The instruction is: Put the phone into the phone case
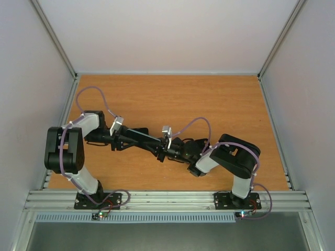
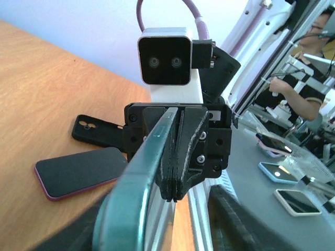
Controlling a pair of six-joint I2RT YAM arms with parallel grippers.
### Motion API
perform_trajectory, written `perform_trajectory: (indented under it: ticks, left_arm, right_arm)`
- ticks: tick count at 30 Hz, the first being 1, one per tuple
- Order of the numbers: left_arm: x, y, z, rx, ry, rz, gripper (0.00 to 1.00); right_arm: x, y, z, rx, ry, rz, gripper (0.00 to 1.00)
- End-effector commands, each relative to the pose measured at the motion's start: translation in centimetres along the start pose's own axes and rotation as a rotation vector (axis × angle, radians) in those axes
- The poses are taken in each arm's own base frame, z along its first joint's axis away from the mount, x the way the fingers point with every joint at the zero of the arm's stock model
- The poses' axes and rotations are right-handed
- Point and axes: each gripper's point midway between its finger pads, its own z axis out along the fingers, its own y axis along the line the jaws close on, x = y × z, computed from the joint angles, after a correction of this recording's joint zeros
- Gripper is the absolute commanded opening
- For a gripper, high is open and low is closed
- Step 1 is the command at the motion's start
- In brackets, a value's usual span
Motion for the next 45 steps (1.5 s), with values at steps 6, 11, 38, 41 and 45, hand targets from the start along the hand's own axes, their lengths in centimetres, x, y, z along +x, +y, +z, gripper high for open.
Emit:
perform_trajectory:
  ticks: [6,11,38,41,45]
  left_arm:
    - [-2.8,-1.2,-0.1,-0.034,-0.087,-0.046,0.72]
    - [-3.7,-1.7,-1.9,-0.114,-0.121,0.052,0.74]
    - [-8.0,-2.3,-9.4,-0.499,-0.303,0.358,1.00]
    - [-9.2,-2.2,-10.8,-0.525,-0.282,0.332,0.99]
    - [-8.8,-2.6,-10.3,-0.477,-0.180,0.196,0.99]
  right_arm:
    - [-7.6,5.3,-2.5,-0.204,-0.265,-0.099,0.01]
    - [-7.7,3.3,-3.8,-0.165,-0.213,-0.046,0.01]
    - [-5.6,-7.7,0.0,0.496,0.355,-0.112,0.01]
    - [-5.8,-7.5,0.6,0.478,0.356,-0.107,0.01]
    - [-5.8,-7.1,1.4,0.450,0.359,-0.098,0.01]
